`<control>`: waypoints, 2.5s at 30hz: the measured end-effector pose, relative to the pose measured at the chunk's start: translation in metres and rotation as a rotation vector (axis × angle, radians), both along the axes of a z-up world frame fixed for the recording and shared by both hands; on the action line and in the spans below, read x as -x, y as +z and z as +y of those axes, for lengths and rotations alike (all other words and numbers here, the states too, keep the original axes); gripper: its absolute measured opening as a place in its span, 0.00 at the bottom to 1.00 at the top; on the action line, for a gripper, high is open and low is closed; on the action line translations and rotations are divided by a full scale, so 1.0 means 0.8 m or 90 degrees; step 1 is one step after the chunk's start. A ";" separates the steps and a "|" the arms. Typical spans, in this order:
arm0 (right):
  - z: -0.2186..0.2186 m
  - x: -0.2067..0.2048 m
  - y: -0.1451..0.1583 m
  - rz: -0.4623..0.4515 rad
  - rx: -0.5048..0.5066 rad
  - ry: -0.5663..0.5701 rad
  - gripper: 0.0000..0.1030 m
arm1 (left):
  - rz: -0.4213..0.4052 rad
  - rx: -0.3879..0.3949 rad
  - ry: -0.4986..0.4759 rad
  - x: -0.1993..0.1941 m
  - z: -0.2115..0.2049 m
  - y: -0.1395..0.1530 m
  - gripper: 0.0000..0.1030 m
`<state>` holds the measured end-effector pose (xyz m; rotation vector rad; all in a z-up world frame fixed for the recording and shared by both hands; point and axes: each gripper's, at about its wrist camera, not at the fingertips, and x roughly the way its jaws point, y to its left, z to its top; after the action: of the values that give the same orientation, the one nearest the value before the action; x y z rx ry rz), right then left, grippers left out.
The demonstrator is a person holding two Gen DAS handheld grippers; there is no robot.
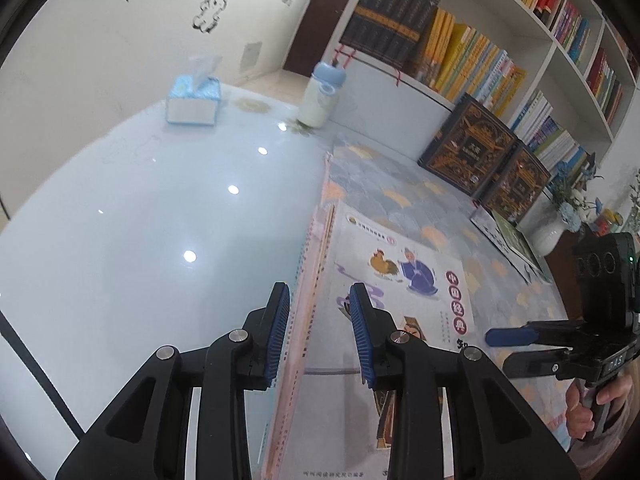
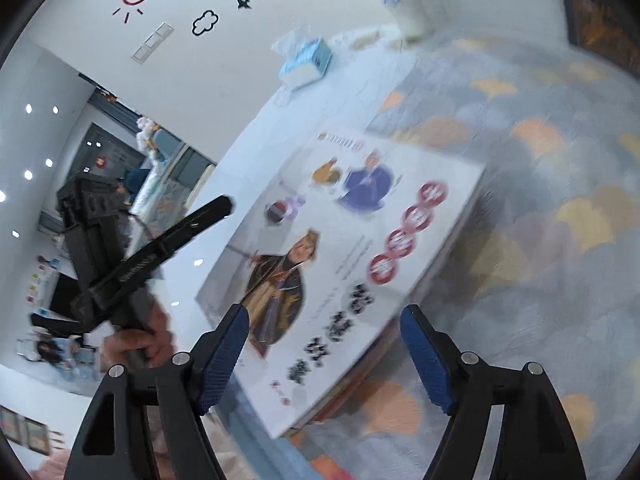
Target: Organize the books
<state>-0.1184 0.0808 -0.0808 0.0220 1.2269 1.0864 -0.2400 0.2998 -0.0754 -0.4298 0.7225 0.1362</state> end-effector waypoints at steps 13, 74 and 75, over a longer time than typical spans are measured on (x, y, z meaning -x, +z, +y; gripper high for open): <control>-0.199 -0.057 -0.020 0.025 -0.021 -0.164 0.74 | -0.028 -0.006 -0.081 -0.066 -0.139 0.052 0.33; -0.355 0.082 -0.085 0.183 -0.108 -0.257 0.28 | 0.121 0.157 -0.237 -0.132 -0.338 -0.100 0.37; -0.360 0.090 -0.081 0.180 -0.106 -0.241 0.28 | 0.127 0.168 -0.243 -0.124 -0.337 -0.107 0.37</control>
<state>-0.1905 -0.2069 -0.1452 0.5311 1.3122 0.8666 -0.1411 0.0301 -0.1609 -0.5264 1.0116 -0.2817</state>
